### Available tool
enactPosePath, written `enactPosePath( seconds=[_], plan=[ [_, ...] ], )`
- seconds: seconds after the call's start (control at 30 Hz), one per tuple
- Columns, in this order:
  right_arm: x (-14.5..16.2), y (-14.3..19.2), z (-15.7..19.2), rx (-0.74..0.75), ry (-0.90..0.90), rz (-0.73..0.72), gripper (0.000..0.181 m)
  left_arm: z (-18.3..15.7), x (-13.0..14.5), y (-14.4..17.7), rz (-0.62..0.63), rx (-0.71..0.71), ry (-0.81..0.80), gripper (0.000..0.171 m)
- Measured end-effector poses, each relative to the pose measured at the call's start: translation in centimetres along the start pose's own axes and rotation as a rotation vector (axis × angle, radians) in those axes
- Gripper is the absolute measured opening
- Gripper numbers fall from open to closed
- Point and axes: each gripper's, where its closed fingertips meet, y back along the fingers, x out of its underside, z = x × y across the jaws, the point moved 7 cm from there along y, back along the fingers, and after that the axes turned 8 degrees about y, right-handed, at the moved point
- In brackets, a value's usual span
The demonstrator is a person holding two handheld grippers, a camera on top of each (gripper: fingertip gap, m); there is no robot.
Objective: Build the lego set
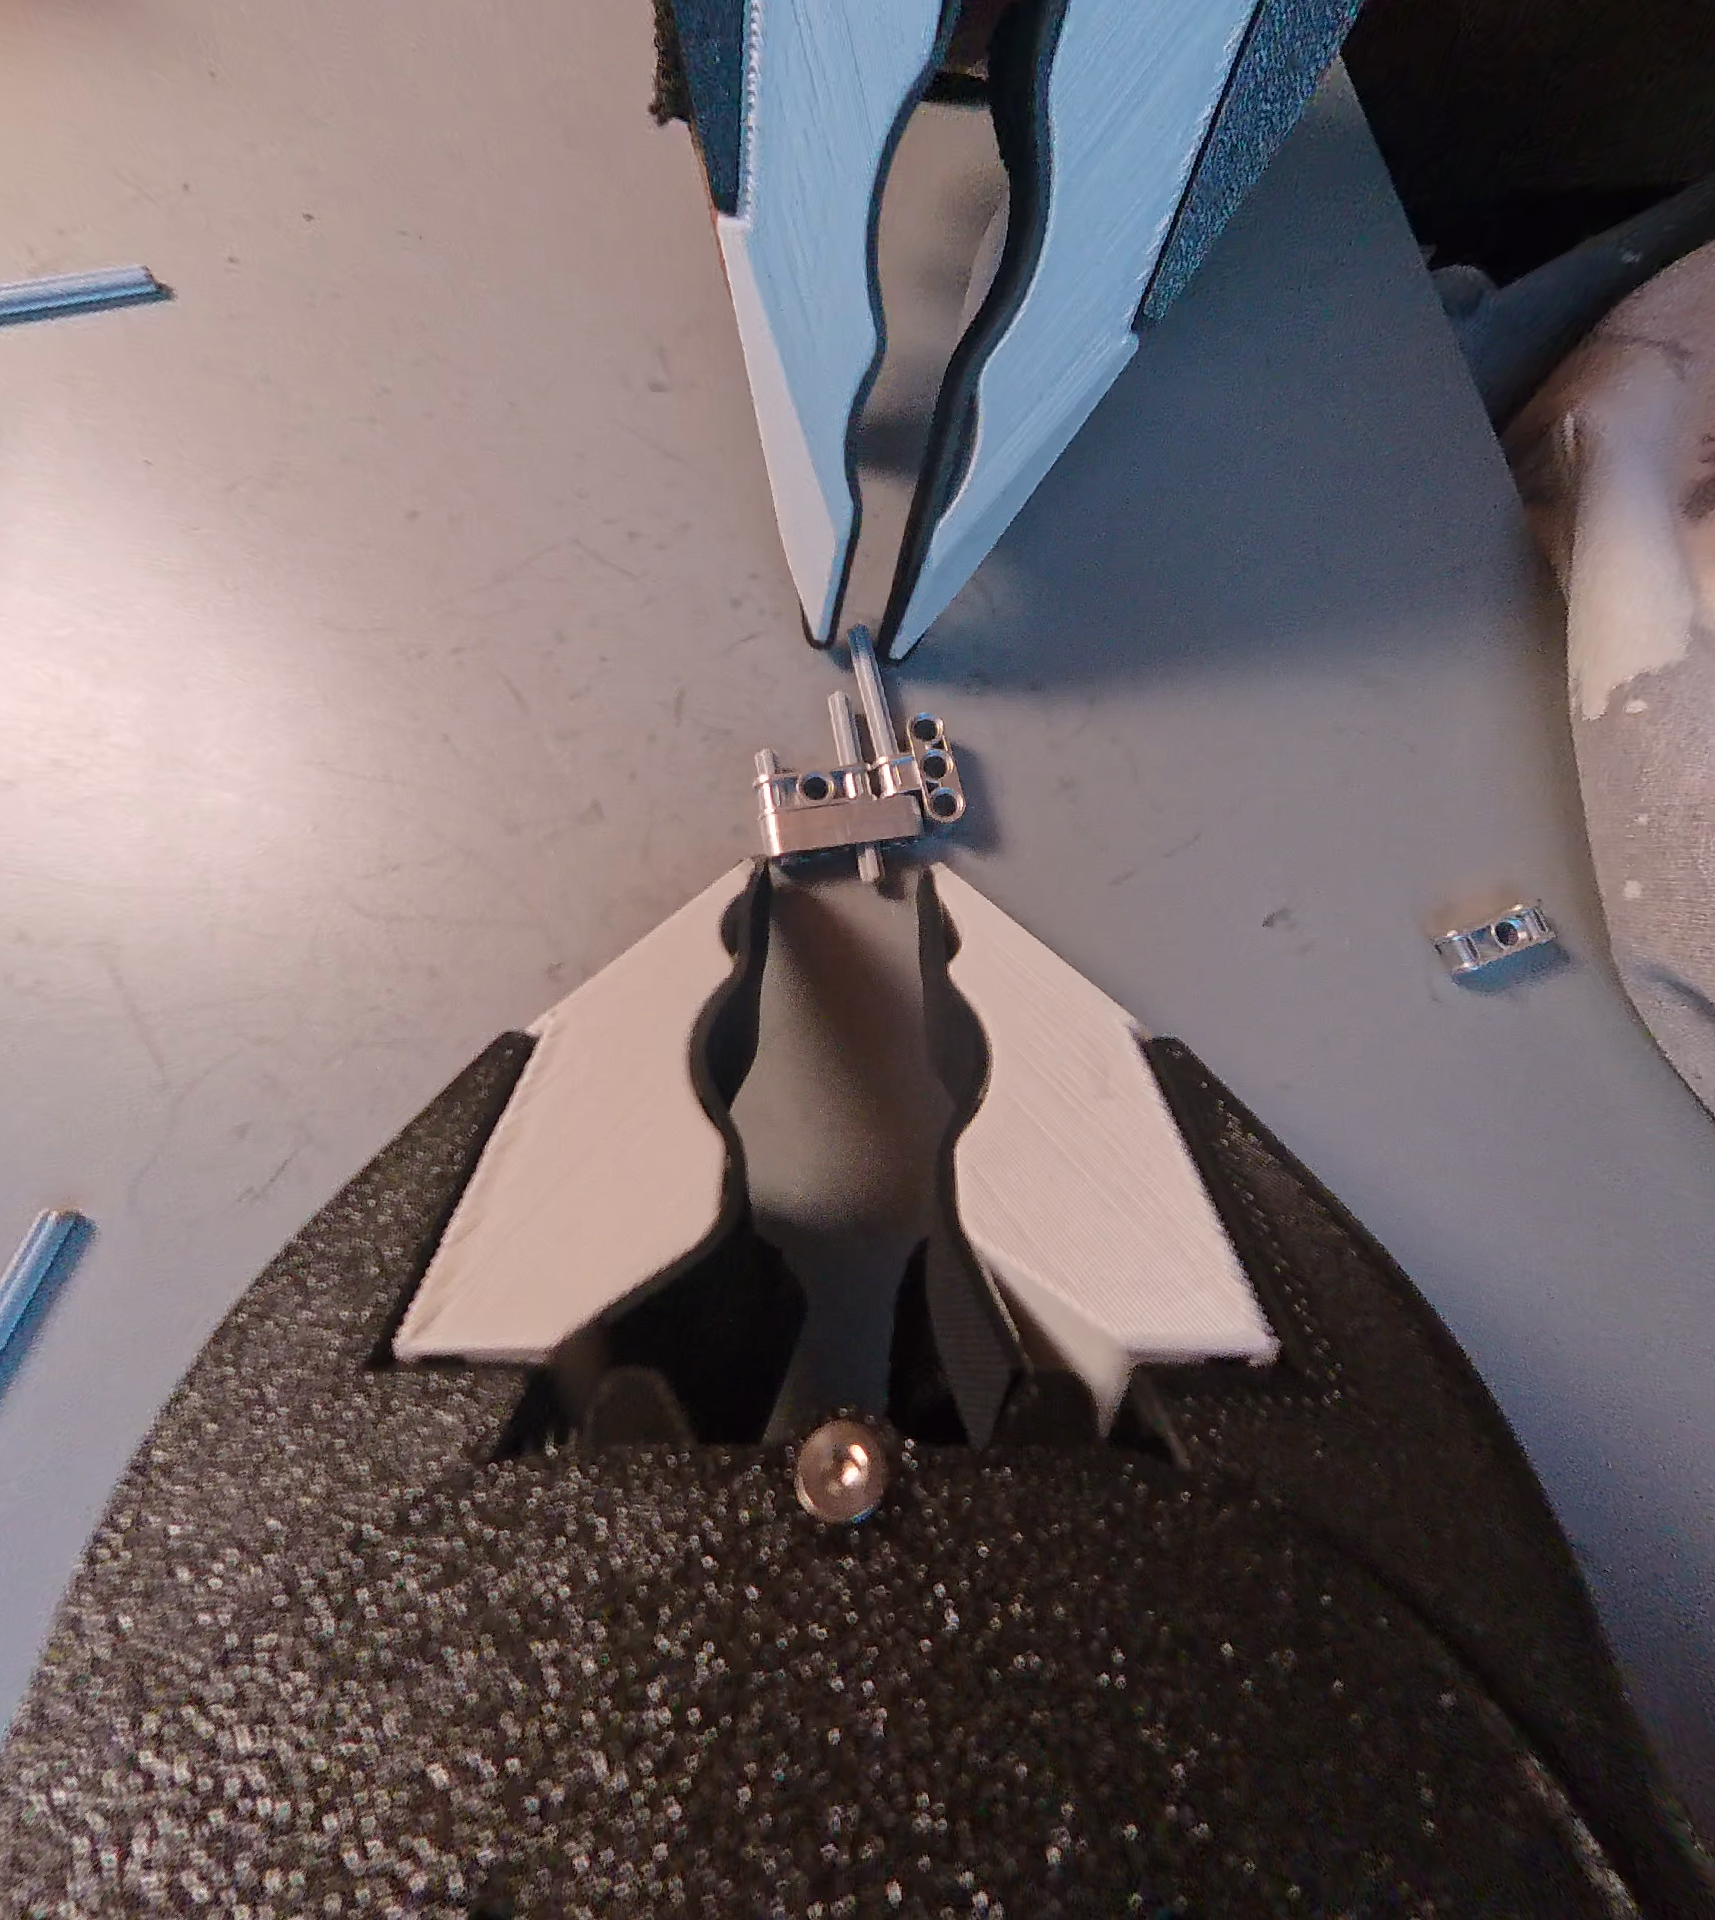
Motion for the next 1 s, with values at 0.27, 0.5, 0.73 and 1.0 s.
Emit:
enactPosePath(
  seconds=[0.27,0.5,0.73,1.0],
  plan=[
    [-0.7,2.3,1.2,0.021,-0.239,0.002,0.024,1.7,-0.4,0.7,-0.072,0.042,0.086,0.027],
    [-1.8,-0.3,3.7,0.185,-0.552,-0.025,0.043,1.2,-0.4,-0.3,-0.011,0.102,0.088,0.025],
    [-1.5,-0.5,3.5,0.29,-0.584,-0.008,0.058,0.1,-0.3,-0.2,0.02,0.086,0.1,0.026],
    [-2.0,-1.1,3.6,0.355,-0.585,-0.007,0.061,-1.2,-0.2,-0.3,0.037,0.081,0.131,0.026]
  ],
)
